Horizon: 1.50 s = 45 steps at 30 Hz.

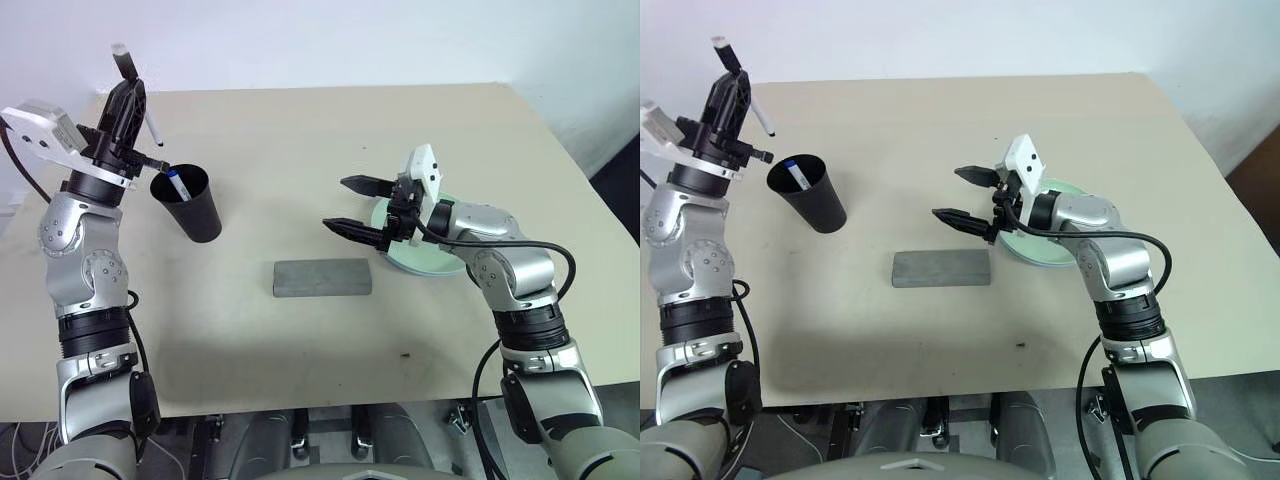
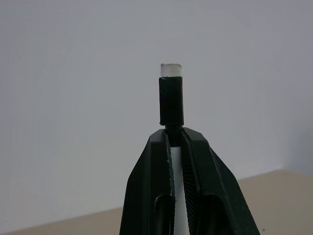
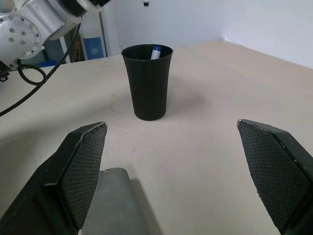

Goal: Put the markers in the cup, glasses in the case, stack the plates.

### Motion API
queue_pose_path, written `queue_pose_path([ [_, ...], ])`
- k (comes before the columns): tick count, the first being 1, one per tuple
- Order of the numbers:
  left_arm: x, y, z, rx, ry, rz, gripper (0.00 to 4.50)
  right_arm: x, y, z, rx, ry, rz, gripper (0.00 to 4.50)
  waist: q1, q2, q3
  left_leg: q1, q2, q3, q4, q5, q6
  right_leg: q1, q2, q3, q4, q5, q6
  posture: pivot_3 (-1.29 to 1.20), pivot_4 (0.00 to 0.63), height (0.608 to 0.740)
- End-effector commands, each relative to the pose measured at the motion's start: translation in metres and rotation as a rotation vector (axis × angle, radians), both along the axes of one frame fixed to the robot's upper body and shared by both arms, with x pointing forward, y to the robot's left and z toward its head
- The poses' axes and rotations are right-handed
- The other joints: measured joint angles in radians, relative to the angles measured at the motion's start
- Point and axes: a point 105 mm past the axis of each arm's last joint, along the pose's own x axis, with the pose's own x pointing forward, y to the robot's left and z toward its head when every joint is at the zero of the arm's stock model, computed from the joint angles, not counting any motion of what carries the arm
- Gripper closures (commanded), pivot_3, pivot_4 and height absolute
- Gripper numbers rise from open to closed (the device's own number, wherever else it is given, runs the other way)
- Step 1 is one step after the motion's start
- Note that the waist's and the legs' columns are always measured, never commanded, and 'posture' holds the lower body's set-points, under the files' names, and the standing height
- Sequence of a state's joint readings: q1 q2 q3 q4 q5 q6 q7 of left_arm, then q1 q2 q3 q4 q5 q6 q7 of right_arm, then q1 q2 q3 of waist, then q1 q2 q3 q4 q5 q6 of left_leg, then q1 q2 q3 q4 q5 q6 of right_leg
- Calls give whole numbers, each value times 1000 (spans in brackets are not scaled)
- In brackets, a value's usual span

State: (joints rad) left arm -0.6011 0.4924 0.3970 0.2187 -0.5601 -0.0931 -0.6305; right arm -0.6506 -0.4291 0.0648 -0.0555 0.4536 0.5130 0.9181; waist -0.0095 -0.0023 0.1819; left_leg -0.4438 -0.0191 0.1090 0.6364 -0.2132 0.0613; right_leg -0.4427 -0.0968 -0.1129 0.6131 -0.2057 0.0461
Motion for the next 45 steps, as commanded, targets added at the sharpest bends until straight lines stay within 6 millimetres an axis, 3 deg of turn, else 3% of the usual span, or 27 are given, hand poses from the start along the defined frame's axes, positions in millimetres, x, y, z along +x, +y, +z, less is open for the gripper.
queue_pose_path([
  [1, -2, 11, 0, 18, -18, 26, 4479, -6, 2, 14, 15, -68, 13, 0, 0, 0, 0, 0, 0, 0, 0, 0, 0, 0, 0, 0, 0, 0, 0, 0, 150, 740],
  [14, 14, 19, -39, 97, 108, 106, 4479, -5, 2, 12, 9, -72, 5, 0, -1, 0, 0, 0, 0, 0, 0, 0, 0, 0, 0, 0, 0, 0, 0, 0, 150, 740],
  [26, 16, 17, -47, 48, 148, 66, 4479, -4, 0, 13, 8, -80, -2, 0, -1, 0, 0, 0, 0, -1, 0, 0, 0, 0, -1, 0, 0, 0, 0, 0, 150, 740],
  [27, 16, 16, -48, 48, 151, 62, 3792, -4, 0, 13, 8, -81, -3, 0, -1, 0, 0, 0, 0, -1, 0, 0, 0, 0, -1, 0, 0, 0, 0, 0, 150, 740],
  [38, 14, 17, -47, 31, 168, 57, 104, -4, 1, 12, 8, -79, -1, 0, -1, 0, 0, 0, 0, -1, 0, 0, 0, 0, -1, 0, 0, 0, 0, 0, 150, 740],
  [45, 11, 13, -46, 26, 165, 29, 48, -4, 2, 12, 9, -82, 5, 0, -2, 0, 0, 0, 0, -1, 0, 0, 0, 0, -1, 0, 0, 0, 0, 0, 150, 740],
])
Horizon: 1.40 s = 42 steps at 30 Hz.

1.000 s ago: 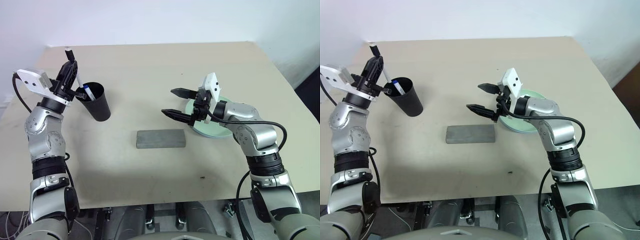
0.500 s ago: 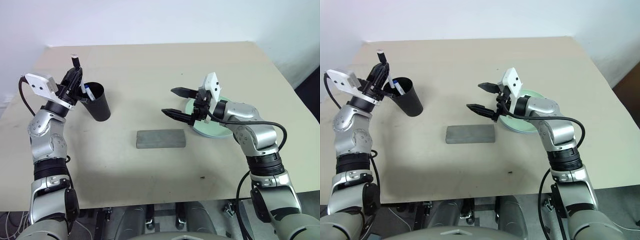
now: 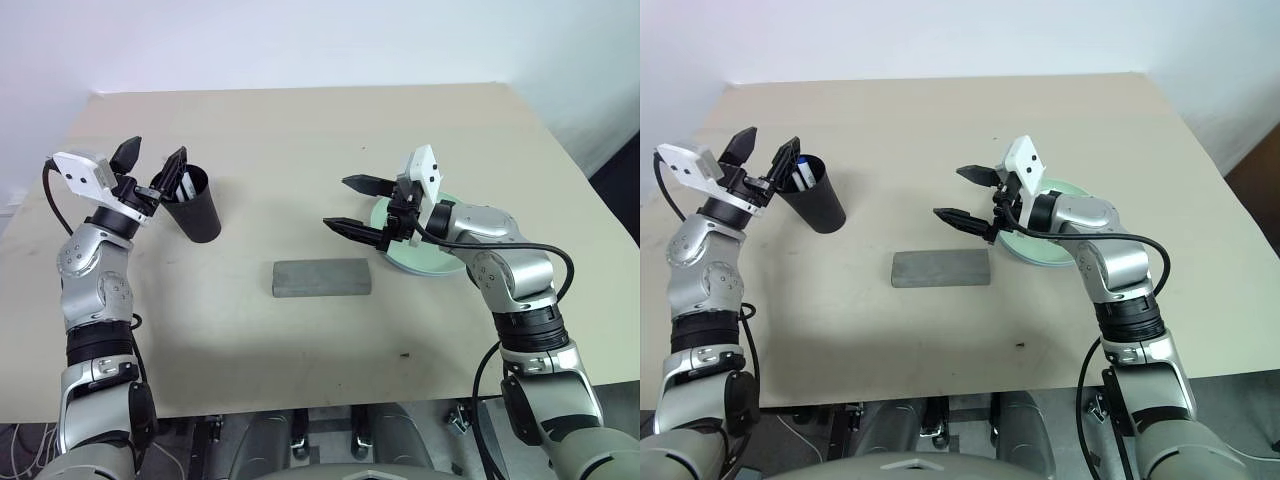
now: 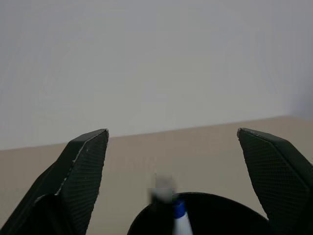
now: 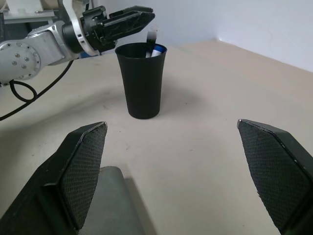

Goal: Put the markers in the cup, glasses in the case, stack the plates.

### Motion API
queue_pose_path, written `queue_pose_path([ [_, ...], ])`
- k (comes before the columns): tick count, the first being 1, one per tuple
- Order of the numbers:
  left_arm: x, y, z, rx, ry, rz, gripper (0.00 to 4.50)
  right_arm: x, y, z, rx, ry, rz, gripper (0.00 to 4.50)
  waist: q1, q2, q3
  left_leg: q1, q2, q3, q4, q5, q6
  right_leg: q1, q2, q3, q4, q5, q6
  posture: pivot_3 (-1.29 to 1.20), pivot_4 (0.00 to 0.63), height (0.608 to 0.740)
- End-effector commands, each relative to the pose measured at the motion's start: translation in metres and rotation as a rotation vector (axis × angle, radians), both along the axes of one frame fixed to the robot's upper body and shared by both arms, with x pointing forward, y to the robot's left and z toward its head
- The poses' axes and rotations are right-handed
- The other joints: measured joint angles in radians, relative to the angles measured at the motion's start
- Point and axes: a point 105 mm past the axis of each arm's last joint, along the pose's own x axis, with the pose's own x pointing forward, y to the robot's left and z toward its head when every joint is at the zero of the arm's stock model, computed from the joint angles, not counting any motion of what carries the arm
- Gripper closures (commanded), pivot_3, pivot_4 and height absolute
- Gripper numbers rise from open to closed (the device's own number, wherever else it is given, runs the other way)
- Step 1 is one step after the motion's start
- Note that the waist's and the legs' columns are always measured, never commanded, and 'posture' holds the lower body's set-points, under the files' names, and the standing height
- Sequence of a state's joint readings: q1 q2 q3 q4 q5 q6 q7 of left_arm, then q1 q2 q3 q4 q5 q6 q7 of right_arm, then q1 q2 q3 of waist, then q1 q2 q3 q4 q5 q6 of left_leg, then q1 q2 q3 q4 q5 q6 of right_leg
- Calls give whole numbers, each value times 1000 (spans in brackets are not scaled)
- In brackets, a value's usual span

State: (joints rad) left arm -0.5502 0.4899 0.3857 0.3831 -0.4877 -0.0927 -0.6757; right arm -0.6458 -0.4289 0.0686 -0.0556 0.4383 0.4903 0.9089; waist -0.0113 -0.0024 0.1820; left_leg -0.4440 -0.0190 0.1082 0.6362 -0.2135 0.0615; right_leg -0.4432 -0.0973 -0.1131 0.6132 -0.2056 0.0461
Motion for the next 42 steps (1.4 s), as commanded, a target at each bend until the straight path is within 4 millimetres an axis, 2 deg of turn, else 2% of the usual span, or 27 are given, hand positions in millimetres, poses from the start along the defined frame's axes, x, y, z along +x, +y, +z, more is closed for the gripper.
queue_pose_path([
  [1, -7, 0, 14, 8, -54, -2, 48, -5, 2, 13, 15, -62, 21, 0, 0, 0, 0, 0, 0, 0, 0, 0, 0, 0, 0, 0, 0, 0, 0, 0, 150, 740],
  [7, -16, -2, 22, 49, -56, -38, 48, -5, 1, 11, 9, -57, 21, 0, 0, 0, 0, 0, 0, 0, 0, 0, 0, 0, 0, 0, 0, 0, 0, 0, 150, 740],
  [11, -42, -3, 33, 38, -34, -175, 48, -6, -3, 9, 3, -43, 22, 0, -4, 0, 0, 0, 0, 0, 0, 0, 0, 0, 0, 0, 0, 0, 0, 0, 150, 740],
  [14, -60, 0, 33, 81, 14, -236, 48, -4, -8, 6, -7, -36, 13, 0, -5, 1, 0, 0, 0, 0, -2, 0, 0, -1, 0, 0, 0, 0, 0, 0, 150, 740],
  [18, -85, -5, 17, 99, 155, -373, 48, -7, -19, 6, 2, -23, 6, 0, -5, 1, 0, 1, 0, 0, -2, 0, 0, -1, 0, 0, -1, -1, -2, 0, 150, 740],
  [23, -103, -22, -2, 133, 266, -496, 48, -16, -30, 3, 27, 23, 26, 0, 2, 1, 1, 0, 0, 0, -4, 0, 0, -1, -1, 0, -3, -3, -5, 0, 150, 740],
  [26, -106, -32, -12, 134, 302, -545, 48, -21, -34, 2, 23, 20, 19, 0, 0, 2, 1, 0, 0, 0, -5, 0, 0, -1, 0, 1, -5, -3, -5, 0, 150, 740],
  [34, -94, -42, -35, 146, 328, -578, 48, -37, -43, -3, 30, 45, 9, 0, 0, 2, 1, 0, 0, 0, -10, 0, 0, -2, 1, 1, -10, -3, -5, 0, 150, 740],
  [38, -84, -54, -43, 146, 310, -584, 48, -33, -64, 5, 139, 30, -108, 0, 6, 2, 1, -1, 0, 0, -10, -1, 0, 0, 0, 1, -13, -3, -5, 0, 150, 740],
  [42, -80, -61, -49, 145, 307, -605, 48, -40, -75, -3, 103, 57, -121, 0, 6, 2, 1, -1, 0, 0, -10, -1, 1, 0, 0, 1, -14, -3, -4, 0, 150, 740],
])
